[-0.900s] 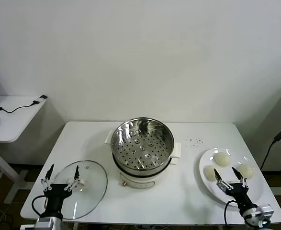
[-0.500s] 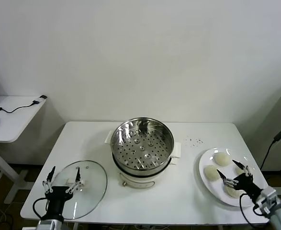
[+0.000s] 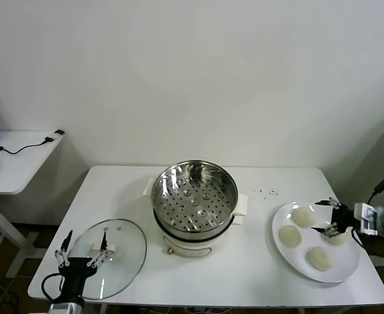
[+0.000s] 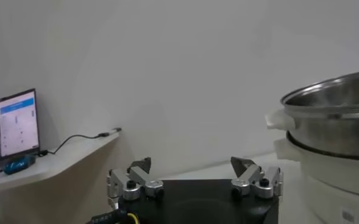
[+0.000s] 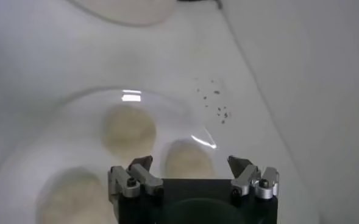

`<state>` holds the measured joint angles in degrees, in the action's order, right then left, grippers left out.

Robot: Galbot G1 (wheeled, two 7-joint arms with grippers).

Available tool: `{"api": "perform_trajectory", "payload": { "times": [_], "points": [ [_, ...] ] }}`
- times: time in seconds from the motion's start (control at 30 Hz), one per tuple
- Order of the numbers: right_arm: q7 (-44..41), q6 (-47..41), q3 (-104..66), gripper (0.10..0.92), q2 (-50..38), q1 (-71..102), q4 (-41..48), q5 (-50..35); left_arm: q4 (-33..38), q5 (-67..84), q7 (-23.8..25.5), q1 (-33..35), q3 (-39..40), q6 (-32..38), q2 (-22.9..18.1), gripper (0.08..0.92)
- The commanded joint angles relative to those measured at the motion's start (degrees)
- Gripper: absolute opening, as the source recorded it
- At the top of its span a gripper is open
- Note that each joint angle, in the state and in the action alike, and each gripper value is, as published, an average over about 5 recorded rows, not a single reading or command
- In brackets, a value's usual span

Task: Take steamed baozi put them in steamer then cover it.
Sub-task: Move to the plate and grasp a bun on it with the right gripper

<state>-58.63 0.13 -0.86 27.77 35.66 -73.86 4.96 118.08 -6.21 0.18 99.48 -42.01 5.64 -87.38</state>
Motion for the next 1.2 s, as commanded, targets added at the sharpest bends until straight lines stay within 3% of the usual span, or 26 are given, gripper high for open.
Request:
{"api": "perform_trajectory", "payload": {
  "times": [0.03,0.57,1.2],
  "points": [
    [-9.65,1.82,35.17,0.823,0.43,-33.93,14.85,5.27,-0.1,-0.13,-0.5,-0.03,-0.27,-0.57,-0.06,0.823],
    [-8.69,3.26,39.71,0.823,13.35,-35.44,26.28,7.8,-1.13,-0.15,-0.44,-0.6,-0.57,-1.14,-0.04,0.823],
    [-8.71,3.53,38.23,0.823,18.5,-32.38,27.89,9.42,-1.55,-0.72,-0.45,-0.6,-0.55,-1.18,-0.23,0.823]
  ]
}}
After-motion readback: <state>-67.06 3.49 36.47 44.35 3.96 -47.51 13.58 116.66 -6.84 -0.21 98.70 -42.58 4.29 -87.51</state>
